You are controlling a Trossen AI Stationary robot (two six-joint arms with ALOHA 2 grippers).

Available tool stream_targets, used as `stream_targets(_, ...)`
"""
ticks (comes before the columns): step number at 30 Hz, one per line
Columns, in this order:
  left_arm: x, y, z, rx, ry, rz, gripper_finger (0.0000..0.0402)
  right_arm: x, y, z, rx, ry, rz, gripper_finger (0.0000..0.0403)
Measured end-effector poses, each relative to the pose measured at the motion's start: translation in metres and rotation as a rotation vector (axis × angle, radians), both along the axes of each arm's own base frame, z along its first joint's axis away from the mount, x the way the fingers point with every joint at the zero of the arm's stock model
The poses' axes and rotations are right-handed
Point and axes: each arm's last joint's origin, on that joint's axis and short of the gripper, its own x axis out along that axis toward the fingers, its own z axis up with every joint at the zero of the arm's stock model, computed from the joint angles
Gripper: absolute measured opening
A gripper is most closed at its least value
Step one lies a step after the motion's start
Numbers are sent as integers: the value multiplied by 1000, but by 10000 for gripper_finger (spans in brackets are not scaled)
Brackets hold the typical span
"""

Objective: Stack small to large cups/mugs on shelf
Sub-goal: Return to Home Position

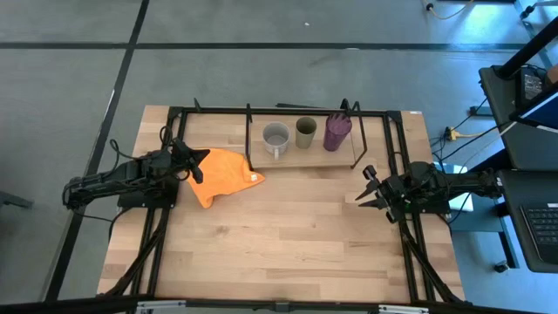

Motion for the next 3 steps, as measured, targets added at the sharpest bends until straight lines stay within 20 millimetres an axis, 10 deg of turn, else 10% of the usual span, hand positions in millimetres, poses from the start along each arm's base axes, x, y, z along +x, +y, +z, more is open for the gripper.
stream_targets(3,0,0,0,0,0,0,0,0,0,0,0,0,0,91)
